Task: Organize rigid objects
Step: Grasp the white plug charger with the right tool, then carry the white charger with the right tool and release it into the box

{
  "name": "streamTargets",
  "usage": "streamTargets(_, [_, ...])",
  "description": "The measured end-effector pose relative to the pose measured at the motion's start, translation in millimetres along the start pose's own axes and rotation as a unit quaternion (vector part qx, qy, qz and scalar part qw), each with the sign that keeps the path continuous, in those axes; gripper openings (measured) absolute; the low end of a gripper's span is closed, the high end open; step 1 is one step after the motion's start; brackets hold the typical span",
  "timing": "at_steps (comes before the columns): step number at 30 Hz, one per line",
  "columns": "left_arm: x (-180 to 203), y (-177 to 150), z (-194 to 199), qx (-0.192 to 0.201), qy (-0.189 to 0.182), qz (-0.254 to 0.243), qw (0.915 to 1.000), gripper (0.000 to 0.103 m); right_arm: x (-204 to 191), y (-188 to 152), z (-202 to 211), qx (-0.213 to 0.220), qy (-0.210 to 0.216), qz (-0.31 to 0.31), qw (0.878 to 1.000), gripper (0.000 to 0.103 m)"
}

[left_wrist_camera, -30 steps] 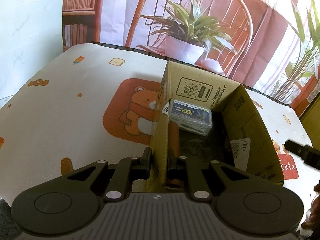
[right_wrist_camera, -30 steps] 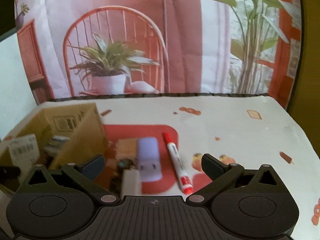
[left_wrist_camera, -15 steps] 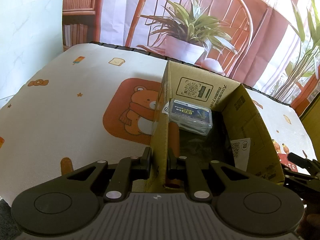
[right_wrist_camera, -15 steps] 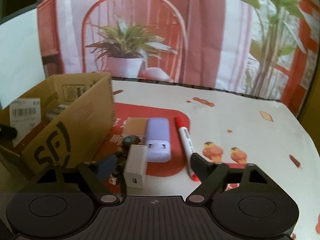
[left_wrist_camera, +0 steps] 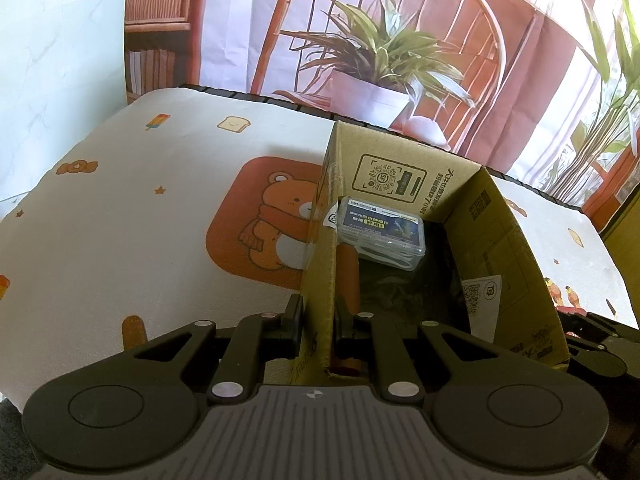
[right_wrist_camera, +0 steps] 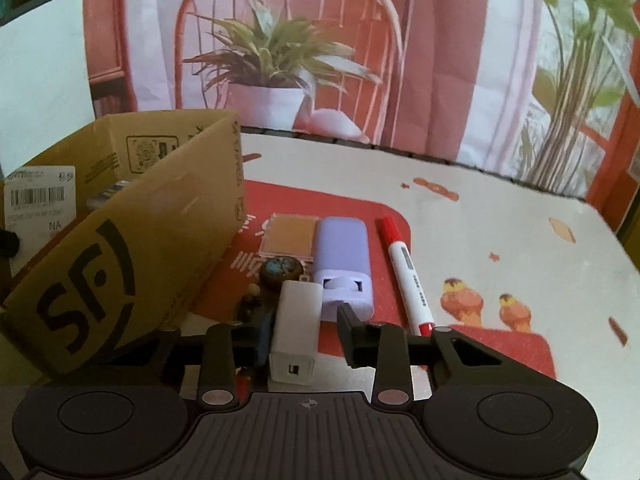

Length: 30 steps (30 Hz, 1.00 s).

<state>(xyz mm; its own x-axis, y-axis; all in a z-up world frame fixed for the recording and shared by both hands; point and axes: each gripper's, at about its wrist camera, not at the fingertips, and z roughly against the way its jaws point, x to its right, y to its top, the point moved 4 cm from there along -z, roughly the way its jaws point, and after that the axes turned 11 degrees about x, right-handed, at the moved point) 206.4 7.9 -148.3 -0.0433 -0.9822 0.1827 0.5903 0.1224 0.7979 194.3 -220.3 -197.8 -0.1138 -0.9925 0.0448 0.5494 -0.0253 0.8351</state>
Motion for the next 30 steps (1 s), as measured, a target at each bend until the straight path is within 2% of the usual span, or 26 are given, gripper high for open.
streamTargets(1, [0,0,0,0.000,0.000,0.000,1.0000,0.016,0,-1,-1,-0.003,0.002,-0.002,1.000,0.021])
streamTargets(12, [0,0,0,0.000,0.000,0.001,1.0000,0.016,5,-8,10,0.001,-0.007,-0.023,1.000,0.020])
streamTargets(18, [0,0,0,0.000,-0.001,0.001,1.0000,0.016,15,-6,15,-0.007,-0.012,-0.066,0.998,0.020])
streamTargets(24, [-1,0,1,0.000,0.000,0.000,1.0000,0.016,24,20,33,0.030,-0.005,-0.112,0.993,0.020])
streamTargets(30, [-1,0,1,0.000,0.000,0.000,1.0000,0.016,7,62,47,0.077,0.039,-0.113,0.990,0.020])
